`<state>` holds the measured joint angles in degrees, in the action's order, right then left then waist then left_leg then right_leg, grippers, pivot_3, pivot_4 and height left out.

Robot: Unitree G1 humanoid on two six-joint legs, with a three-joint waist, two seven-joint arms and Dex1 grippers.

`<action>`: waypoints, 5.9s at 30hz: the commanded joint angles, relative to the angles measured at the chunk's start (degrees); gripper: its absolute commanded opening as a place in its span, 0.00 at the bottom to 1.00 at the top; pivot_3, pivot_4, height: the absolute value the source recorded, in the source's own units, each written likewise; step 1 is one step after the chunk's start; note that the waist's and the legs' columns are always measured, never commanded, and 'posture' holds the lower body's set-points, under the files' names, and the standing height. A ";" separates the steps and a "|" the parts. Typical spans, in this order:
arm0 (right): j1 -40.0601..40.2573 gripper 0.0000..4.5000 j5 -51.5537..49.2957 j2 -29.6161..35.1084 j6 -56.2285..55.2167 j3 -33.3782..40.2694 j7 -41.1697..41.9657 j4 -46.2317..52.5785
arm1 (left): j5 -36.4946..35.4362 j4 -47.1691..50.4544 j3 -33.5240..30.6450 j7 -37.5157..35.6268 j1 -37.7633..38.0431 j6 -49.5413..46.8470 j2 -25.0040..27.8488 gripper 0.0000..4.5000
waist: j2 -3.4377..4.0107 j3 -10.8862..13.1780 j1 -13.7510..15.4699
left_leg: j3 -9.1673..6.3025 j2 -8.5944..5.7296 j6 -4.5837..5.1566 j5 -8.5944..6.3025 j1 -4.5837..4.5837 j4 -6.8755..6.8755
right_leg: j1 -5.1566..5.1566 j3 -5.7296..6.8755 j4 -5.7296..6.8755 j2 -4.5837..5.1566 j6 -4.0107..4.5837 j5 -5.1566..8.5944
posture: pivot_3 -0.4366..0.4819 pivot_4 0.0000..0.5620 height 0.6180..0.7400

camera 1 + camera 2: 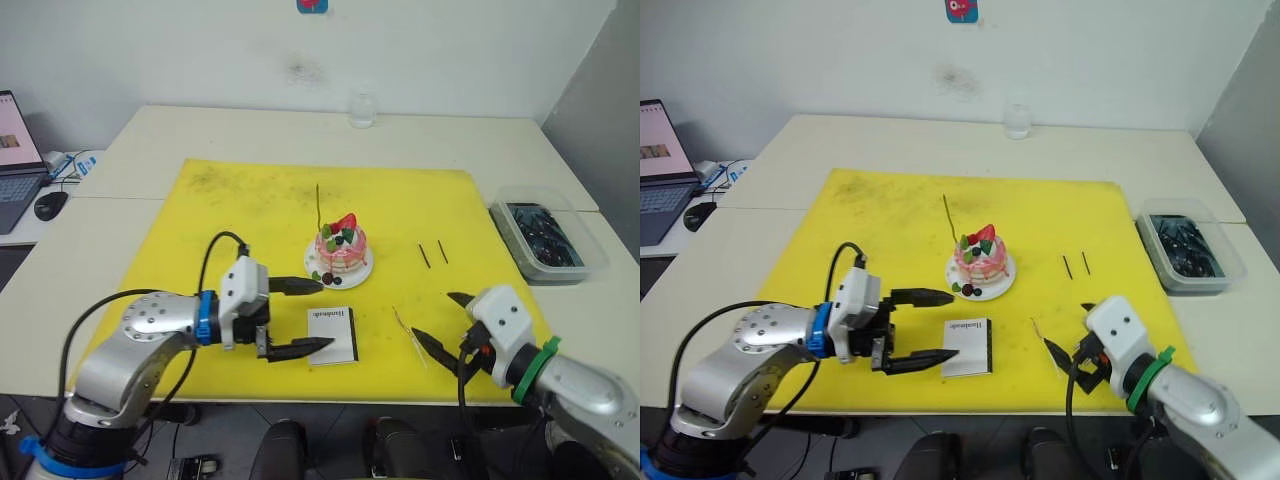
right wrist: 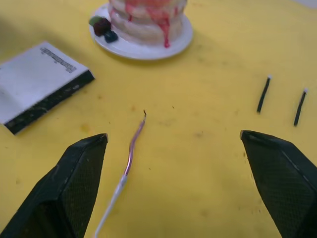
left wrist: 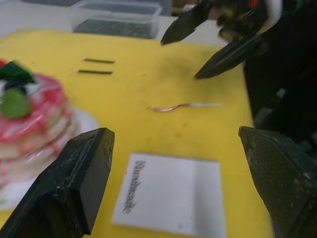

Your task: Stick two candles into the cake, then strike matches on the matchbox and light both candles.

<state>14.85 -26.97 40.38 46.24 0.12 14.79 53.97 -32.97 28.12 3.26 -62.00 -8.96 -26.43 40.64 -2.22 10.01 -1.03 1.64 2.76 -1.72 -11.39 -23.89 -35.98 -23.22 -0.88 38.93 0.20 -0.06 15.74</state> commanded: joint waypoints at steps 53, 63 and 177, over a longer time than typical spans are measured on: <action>13.17 0.01 5.43 7.42 -11.72 28.99 31.26 -21.06 | -0.39 4.95 9.46 -0.09 -3.23 1.05 -4.29 1.00 | 0.02 -0.02 -0.10 | -0.03 -0.09 0.01 -0.01 0.01 -0.02 | 0.05 -0.01 -0.03 -0.12 0.11 0.07 | 0.48 0.27 1.00; 11.87 0.70 4.46 9.55 -8.19 31.07 33.24 -19.75 | 0.59 4.81 10.39 0.45 -3.74 1.39 -5.23 1.00 | 0.04 -0.02 0.00 | -0.03 -0.11 0.01 0.00 0.00 -0.02 | 0.05 0.01 -0.03 -0.16 -0.06 -0.03 | 0.48 0.27 1.00; -36.38 0.01 17.41 -40.10 -56.10 -7.06 10.47 -64.36 | -8.11 6.83 -9.88 22.59 -2.98 -8.13 -3.98 1.00 | 0.00 0.03 -0.58 | 0.00 0.04 0.01 0.01 0.00 -0.06 | 0.00 -0.10 0.10 -0.26 -0.10 -0.16 | 0.48 0.27 1.00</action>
<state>-21.73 -10.11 0.72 -7.86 -7.00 25.84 -10.37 -41.24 34.17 -6.48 -39.40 -10.98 -35.41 36.50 -2.21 10.05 -1.61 1.64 2.80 -1.71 -11.38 -23.88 -36.04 -23.21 -0.98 39.03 -0.06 -0.16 15.58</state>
